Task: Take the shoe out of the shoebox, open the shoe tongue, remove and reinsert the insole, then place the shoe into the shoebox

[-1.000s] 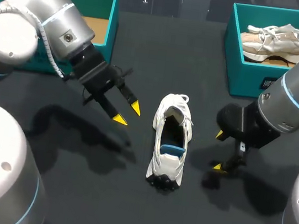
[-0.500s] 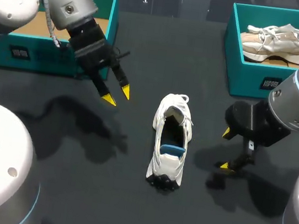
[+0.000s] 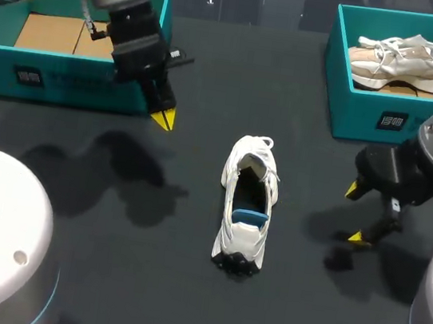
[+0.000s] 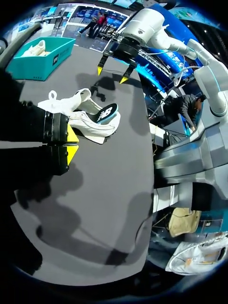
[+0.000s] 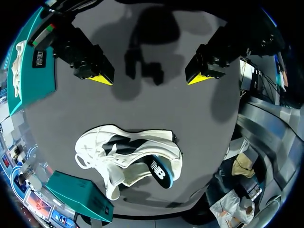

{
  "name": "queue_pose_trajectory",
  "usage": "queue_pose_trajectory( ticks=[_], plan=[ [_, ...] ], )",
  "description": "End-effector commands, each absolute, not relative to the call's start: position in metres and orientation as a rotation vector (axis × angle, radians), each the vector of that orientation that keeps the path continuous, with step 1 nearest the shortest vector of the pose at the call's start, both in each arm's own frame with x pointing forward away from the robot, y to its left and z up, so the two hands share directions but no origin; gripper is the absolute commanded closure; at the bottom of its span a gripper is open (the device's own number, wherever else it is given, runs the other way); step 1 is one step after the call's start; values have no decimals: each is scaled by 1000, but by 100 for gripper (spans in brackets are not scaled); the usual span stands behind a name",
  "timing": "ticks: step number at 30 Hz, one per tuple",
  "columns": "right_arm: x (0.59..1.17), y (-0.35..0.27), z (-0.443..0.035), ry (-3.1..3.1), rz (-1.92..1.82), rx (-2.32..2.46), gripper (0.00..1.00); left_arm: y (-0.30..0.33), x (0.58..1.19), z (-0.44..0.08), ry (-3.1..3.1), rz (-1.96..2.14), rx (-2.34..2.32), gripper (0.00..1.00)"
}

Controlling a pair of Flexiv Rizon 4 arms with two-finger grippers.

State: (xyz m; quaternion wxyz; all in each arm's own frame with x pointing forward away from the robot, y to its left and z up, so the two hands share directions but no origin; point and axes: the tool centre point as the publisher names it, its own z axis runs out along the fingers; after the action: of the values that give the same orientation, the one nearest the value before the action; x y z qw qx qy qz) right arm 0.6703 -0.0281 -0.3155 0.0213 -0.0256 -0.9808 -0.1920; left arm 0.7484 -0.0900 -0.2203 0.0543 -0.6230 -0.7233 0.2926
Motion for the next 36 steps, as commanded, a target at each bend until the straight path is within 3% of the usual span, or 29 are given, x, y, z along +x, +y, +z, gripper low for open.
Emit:
queue_pose_trajectory(
  ticks=[1,21,36],
  plan=[
    [661,-40,-311,-3045,-634,-79,0,-93,752,-220,-2163,833,-1891,100],
    [661,-40,-311,-3045,-634,-79,0,-138,745,-198,-1924,577,-2166,100],
    [661,-40,-311,-3045,-634,-79,0,-138,745,-198,-1924,577,-2166,100]
  ],
)
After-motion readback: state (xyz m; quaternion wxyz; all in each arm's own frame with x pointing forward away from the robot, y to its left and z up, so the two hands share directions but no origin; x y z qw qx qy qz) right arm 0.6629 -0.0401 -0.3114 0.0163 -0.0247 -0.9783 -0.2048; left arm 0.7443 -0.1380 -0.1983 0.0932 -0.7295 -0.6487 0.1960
